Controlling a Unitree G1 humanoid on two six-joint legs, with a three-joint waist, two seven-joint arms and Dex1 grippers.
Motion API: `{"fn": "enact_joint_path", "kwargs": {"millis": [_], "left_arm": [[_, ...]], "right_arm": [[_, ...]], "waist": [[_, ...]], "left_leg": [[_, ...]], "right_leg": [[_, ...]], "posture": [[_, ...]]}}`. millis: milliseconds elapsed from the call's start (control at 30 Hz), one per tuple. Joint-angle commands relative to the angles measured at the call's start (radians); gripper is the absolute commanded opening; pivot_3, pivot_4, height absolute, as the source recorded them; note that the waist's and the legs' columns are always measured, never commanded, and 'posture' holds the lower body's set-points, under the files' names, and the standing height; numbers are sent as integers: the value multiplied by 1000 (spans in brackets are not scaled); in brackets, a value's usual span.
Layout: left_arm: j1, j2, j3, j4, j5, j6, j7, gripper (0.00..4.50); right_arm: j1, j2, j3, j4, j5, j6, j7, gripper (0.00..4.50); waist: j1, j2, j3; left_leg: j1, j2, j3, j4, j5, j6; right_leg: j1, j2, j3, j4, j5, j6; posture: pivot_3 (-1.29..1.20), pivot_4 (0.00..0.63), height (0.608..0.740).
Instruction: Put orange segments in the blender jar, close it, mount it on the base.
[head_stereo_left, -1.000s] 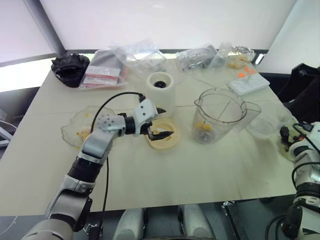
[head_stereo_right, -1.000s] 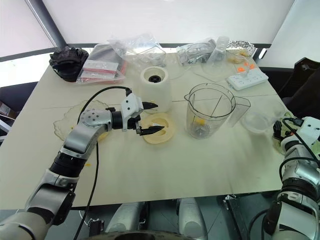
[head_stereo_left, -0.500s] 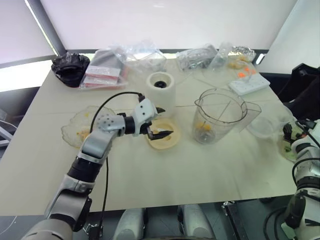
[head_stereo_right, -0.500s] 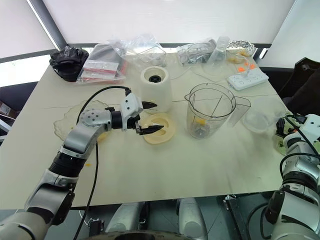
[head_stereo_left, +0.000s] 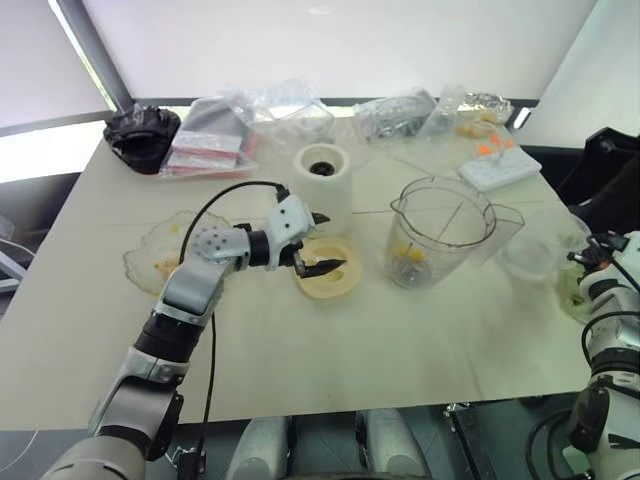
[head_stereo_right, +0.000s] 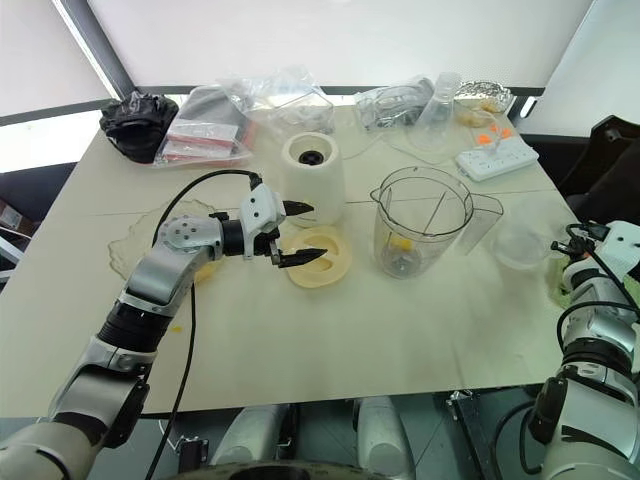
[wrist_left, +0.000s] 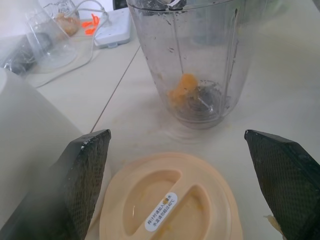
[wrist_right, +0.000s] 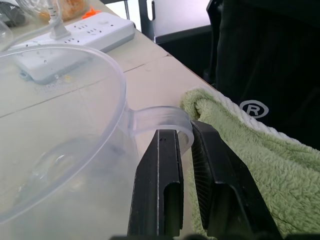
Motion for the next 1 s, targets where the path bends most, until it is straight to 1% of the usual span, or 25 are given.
{"fn": "enact_joint_path", "kwargs": {"millis": [33,67,367,500,633,800,1000], "left_arm": [[-22,3,-4,-19,5,-20,4,4500],[-21,3,-4,-19,5,-21,4,4500],[-17,7,-4,-23,6,-19,2,4500],[-17,7,-5,-23,8,-21,2,4500],[-16,7,-5,-24,10,-21,3,4500],[-4,3,-9,-36,11,-17,6,4500],[-2,-2,-15,-30,10,-23,5,4500]], "right_arm": [[19,-7,-16,-40,15,-16,7,408],[24,-3,-16,-47,18,-16,7,192],[56,23,-18,-96,39,-2,-5,192],[86,46,-25,-156,59,11,-18,192],[149,87,-33,-308,85,64,-38,192],[254,135,-52,-550,125,165,-80,192],[343,176,-65,-751,150,272,-134,192]], "waist": [[0,0,0],[0,0,0],[0,0,0],[0,0,0],[0,0,0],[-1,0,0],[3,0,0]], "left_leg": [[0,0,0,0,0,0],[0,0,0,0,0,0],[0,0,-1,0,0,0],[0,0,-2,0,0,0],[0,0,-3,0,0,0],[0,1,-4,0,0,0],[0,2,-4,-1,0,0]], "right_leg": [[0,0,0,0,0,0],[0,0,0,0,0,0],[0,0,0,0,0,0],[0,0,0,0,0,0],[0,0,0,0,0,0],[0,0,0,0,0,0],[-1,0,0,0,0,0]], "posture": [[0,150,740],[0,150,740],[0,150,740],[0,150,740],[0,150,740],[0,150,740],[0,150,740]]}}
